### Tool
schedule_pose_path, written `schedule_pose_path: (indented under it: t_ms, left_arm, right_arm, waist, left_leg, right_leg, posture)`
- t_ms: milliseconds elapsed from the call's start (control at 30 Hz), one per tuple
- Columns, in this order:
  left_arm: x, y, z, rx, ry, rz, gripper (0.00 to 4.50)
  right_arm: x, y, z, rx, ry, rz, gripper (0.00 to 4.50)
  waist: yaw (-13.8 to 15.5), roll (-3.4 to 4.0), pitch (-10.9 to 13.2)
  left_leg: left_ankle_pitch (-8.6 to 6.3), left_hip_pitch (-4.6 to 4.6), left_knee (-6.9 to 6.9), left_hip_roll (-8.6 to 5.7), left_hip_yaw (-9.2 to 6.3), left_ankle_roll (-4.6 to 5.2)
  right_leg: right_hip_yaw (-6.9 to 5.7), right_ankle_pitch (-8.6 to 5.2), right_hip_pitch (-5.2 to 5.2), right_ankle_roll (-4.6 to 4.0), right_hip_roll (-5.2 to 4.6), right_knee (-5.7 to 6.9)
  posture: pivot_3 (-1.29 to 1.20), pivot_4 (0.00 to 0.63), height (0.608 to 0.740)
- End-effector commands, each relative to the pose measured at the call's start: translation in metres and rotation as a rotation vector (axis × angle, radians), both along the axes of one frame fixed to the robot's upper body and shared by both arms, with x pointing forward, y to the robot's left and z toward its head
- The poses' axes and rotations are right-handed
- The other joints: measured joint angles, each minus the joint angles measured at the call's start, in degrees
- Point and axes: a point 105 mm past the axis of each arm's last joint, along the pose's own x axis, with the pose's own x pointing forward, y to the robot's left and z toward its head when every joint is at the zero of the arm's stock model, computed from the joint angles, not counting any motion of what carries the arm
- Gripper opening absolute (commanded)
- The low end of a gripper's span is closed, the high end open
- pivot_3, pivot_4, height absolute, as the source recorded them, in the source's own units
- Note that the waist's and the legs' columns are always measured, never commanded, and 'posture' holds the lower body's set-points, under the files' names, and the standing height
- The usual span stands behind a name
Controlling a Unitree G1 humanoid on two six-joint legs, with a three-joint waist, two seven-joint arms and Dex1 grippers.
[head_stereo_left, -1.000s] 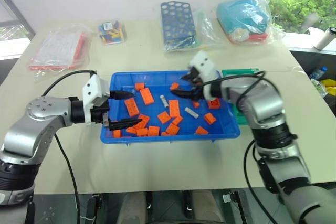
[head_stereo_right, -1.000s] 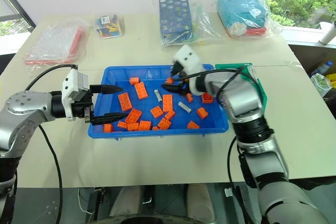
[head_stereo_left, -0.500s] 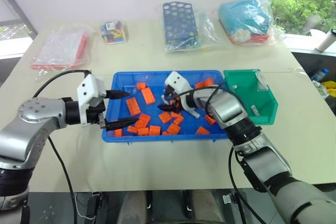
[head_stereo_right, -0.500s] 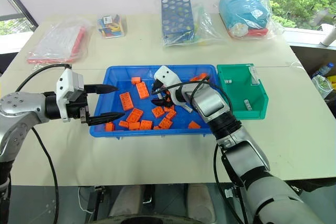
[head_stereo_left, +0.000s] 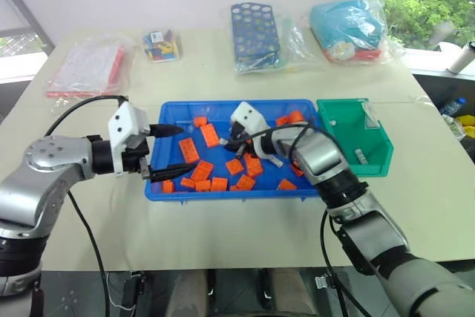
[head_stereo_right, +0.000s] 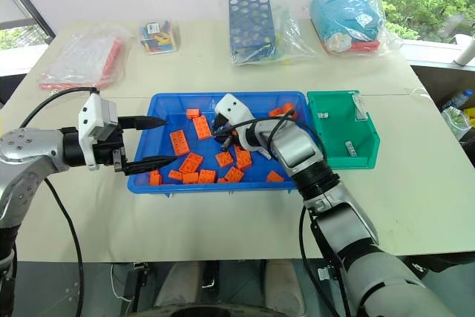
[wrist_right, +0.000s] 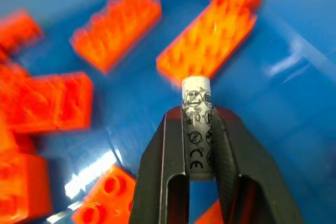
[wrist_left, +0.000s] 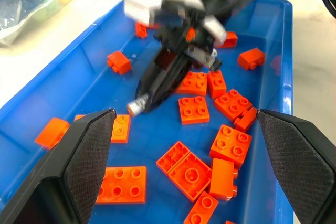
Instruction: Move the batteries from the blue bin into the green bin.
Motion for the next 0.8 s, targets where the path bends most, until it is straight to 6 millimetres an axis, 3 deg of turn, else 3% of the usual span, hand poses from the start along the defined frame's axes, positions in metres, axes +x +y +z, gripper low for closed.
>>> schedule_pose_path:
  t_ms: [33, 133, 233, 400, 467, 667, 800]
  left_arm:
    - [0.001, -0.004, 0.004, -0.003, -0.027, -0.028, 4.50]
    - [0.003, -0.006, 0.002, -0.009, -0.023, -0.041, 4.50]
    - [0.005, -0.008, 0.000, -0.014, -0.022, -0.053, 4.50]
    - [0.007, -0.013, 0.000, -0.014, -0.021, -0.079, 4.50]
    - [0.008, -0.014, 0.000, -0.013, -0.021, -0.085, 4.50]
    - [0.011, -0.016, 0.004, -0.011, -0.025, -0.096, 4.50]
    - [0.010, -0.017, 0.004, -0.009, -0.025, -0.097, 4.50]
  right_arm:
    - [0.007, -0.042, 0.062, 0.105, -0.106, -0.124, 0.10]
    - [0.007, -0.106, 0.082, 0.084, -0.136, -0.297, 0.10]
    - [-0.003, -0.152, 0.083, 0.028, -0.139, -0.414, 0.10]
    - [-0.025, -0.195, 0.071, -0.011, -0.097, -0.537, 0.10]
    - [-0.029, -0.202, 0.065, -0.016, -0.080, -0.567, 0.10]
    - [-0.027, -0.202, 0.063, -0.077, -0.126, -0.562, 3.07]
    - [-0.026, -0.169, 0.079, -0.025, -0.172, -0.434, 3.07]
  waist:
    - [0.1, 0.00, 0.0]
    - [0.2, -0.02, 0.0]
    - [0.0, -0.04, 0.0]
    - [-0.7, -0.02, 0.0]
    - [-0.6, -0.01, 0.0]
    - [-0.2, -0.01, 0.0]
    - [-0.2, -0.01, 0.0]
  left_leg:
    - [0.00, 0.00, 0.01, -0.01, 0.01, 0.00]
    - [-0.01, 0.00, 0.01, -0.05, 0.00, 0.01]
    - [-0.01, 0.01, -0.07, -0.07, 0.01, 0.02]
    - [-0.01, 0.08, -0.12, -0.04, 0.03, 0.02]
    - [-0.01, 0.12, -0.11, -0.03, 0.03, 0.02]
    - [-0.01, 0.06, -0.02, -0.06, 0.02, 0.02]
    - [-0.01, 0.06, -0.01, -0.06, 0.01, 0.02]
  right_leg:
    - [0.00, 0.00, 0.01, 0.00, -0.02, 0.00]
    - [0.00, 0.00, 0.03, 0.00, -0.05, -0.04]
    - [0.00, 0.00, 0.03, 0.00, -0.04, -0.10]
    - [0.03, 0.00, 0.01, 0.00, 0.04, -0.06]
    - [0.07, 0.00, 0.01, 0.00, 0.08, -0.01]
    - [0.08, 0.00, 0.02, 0.00, 0.04, -0.02]
    - [0.08, 0.00, 0.02, 0.00, 0.04, -0.02]
  posture:
    - [0.00, 0.150, 0.737]
    - [0.00, 0.150, 0.737]
    - [0.00, 0.150, 0.737]
    - [0.00, 0.150, 0.737]
    - [0.00, 0.150, 0.737]
    - [0.00, 0.150, 0.737]
    - [0.00, 0.150, 0.737]
